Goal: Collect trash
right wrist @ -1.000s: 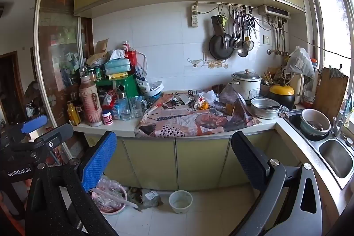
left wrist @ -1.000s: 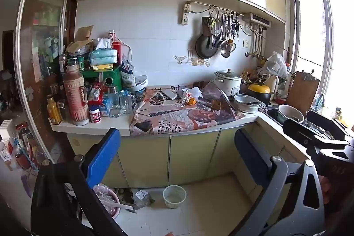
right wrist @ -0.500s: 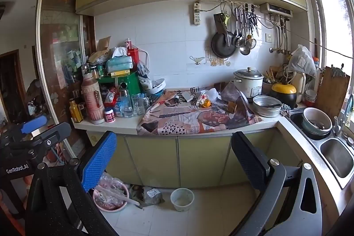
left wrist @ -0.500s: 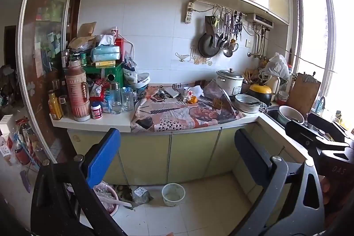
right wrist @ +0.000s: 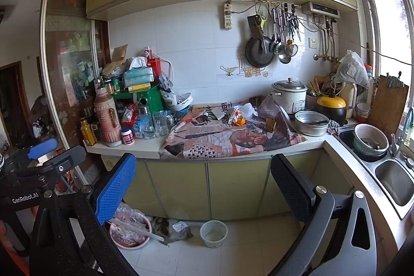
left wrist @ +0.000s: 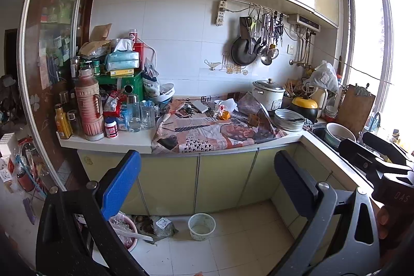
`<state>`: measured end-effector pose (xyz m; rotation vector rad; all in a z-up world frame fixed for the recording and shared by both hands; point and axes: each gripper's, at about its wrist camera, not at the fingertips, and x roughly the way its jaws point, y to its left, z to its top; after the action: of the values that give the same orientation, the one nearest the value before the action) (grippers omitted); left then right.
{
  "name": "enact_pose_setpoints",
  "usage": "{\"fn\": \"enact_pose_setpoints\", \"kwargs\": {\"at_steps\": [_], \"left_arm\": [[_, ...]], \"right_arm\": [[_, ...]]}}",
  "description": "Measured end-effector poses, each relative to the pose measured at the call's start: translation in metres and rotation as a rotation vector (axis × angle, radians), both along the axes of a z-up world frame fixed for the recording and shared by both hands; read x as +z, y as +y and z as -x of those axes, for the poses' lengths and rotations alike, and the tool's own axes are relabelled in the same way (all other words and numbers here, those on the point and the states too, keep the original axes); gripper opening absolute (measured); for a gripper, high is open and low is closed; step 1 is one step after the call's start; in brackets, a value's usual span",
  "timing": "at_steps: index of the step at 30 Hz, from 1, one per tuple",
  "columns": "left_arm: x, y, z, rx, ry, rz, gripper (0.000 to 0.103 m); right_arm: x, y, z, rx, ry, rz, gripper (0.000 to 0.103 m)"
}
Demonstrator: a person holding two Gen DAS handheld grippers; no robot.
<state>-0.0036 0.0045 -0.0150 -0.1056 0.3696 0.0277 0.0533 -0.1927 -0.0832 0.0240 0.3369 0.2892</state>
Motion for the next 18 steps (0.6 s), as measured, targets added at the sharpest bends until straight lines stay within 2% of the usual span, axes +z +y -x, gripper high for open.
{"fn": "enact_pose_setpoints", "kwargs": {"at_steps": [18], "left_arm": [[0.001,-0.006,-0.002,-0.005,-0.007,0.001,0.103]], "right_arm": [[0.005,-0.011,0.002,-0.008,-0.013,-0.013,0.103]]}}
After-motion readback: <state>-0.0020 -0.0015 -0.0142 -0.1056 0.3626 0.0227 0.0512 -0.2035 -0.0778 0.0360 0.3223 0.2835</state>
